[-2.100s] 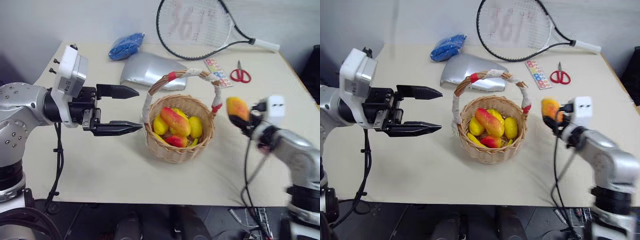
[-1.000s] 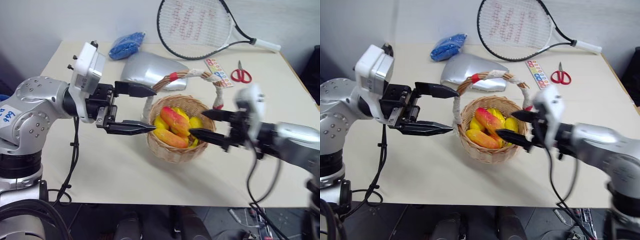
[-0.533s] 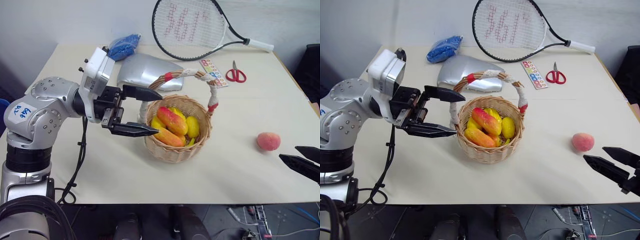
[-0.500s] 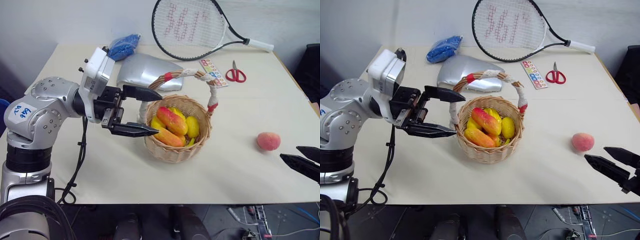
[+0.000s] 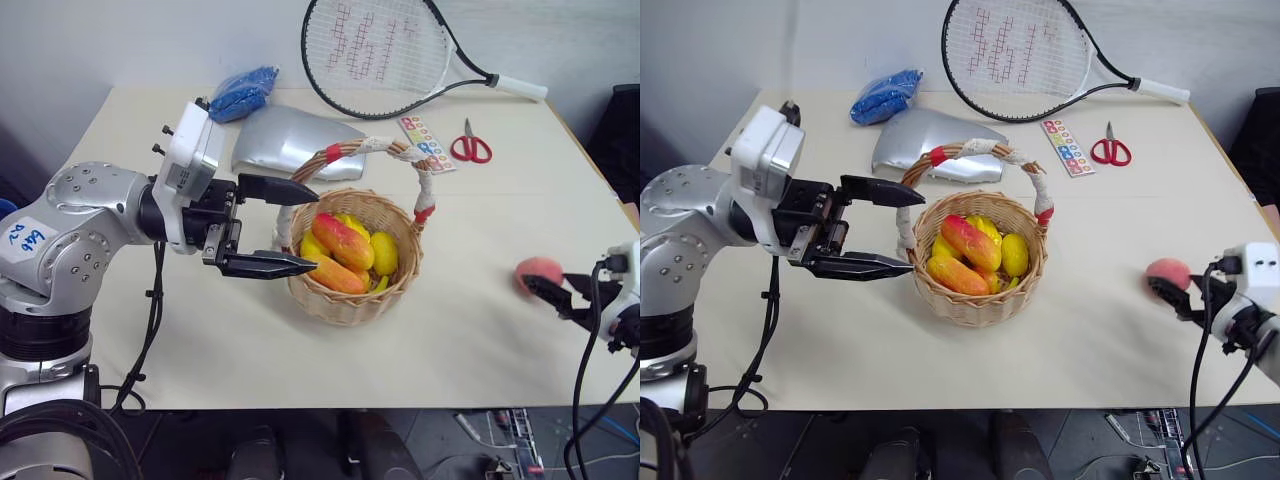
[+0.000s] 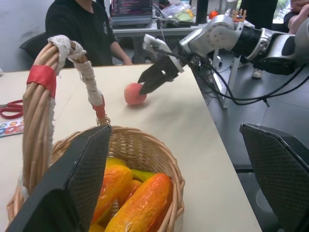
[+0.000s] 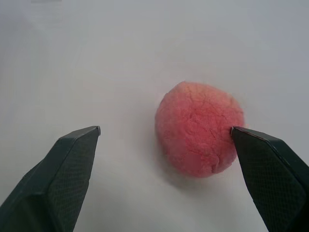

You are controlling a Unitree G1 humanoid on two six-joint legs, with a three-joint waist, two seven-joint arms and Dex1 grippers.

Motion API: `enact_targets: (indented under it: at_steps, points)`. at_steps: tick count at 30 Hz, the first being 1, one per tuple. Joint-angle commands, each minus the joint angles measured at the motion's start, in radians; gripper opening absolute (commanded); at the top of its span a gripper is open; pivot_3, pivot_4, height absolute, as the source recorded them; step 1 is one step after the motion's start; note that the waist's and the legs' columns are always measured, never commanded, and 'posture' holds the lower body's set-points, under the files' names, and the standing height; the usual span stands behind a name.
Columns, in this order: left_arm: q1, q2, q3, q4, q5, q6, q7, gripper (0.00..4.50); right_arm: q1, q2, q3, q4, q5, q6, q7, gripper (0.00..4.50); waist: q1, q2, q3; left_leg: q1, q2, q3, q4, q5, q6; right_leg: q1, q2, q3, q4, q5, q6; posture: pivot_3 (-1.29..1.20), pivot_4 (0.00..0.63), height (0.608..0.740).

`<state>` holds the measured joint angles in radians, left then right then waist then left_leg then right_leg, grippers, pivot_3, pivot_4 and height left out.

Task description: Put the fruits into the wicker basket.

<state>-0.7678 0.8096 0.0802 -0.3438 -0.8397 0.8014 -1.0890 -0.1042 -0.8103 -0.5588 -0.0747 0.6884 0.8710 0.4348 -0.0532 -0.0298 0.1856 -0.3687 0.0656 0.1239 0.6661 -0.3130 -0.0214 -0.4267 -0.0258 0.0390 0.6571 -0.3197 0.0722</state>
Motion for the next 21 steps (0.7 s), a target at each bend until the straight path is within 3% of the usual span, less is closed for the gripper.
enact_targets:
  at_steps: [1, 8, 16, 19, 21]
  points:
    - [0.000, 0.017, 0.043, -0.038, -0.027, 0.012, 0.027, 4.50, -0.046, 0.007, 0.049, 0.076, -0.053, -0.036, 0.011, 4.45, 0.000, 0.000, 0.000, 0.000, 0.000, 0.000, 0.000, 0.000, 0.000, 0.000, 0.000, 0.000, 0.000, 0.000, 0.000, 0.00, 0.150, 0.740]
    - [0.013, 0.025, 0.063, -0.061, -0.042, 0.019, 0.059, 4.50, -0.118, 0.030, 0.150, 0.189, -0.182, -0.164, 0.018, 4.45, -0.002, 0.000, 0.000, 0.000, 0.000, 0.001, -0.001, 0.000, -0.001, -0.001, 0.000, 0.001, 0.001, 0.000, 0.000, 0.00, 0.150, 0.740]
    - [0.017, 0.026, 0.069, -0.066, -0.045, 0.018, 0.076, 4.50, -0.213, 0.057, 0.177, 0.295, -0.240, -0.232, 0.017, 4.45, -0.002, 0.001, 0.000, 0.001, 0.000, 0.001, 0.000, 0.000, -0.001, -0.001, 0.000, 0.001, 0.001, 0.000, 0.000, 0.00, 0.150, 0.740]
    - [0.021, 0.027, 0.071, -0.065, -0.044, 0.017, 0.080, 4.50, -0.222, 0.067, 0.168, 0.299, -0.240, -0.233, 0.018, 3.93, -0.002, 0.001, 0.000, 0.000, 0.000, 0.001, 0.000, 0.000, -0.001, -0.001, 0.000, 0.001, 0.001, 0.000, 0.000, 0.00, 0.150, 0.740]
    - [0.021, 0.028, 0.072, -0.064, -0.044, 0.016, 0.082, 4.50, -0.214, 0.066, 0.160, 0.279, -0.230, -0.217, 0.025, 3.23, -0.002, 0.001, 0.000, 0.000, 0.000, 0.001, 0.000, 0.000, -0.001, -0.001, 0.000, 0.001, 0.001, 0.000, 0.000, 0.00, 0.150, 0.740]
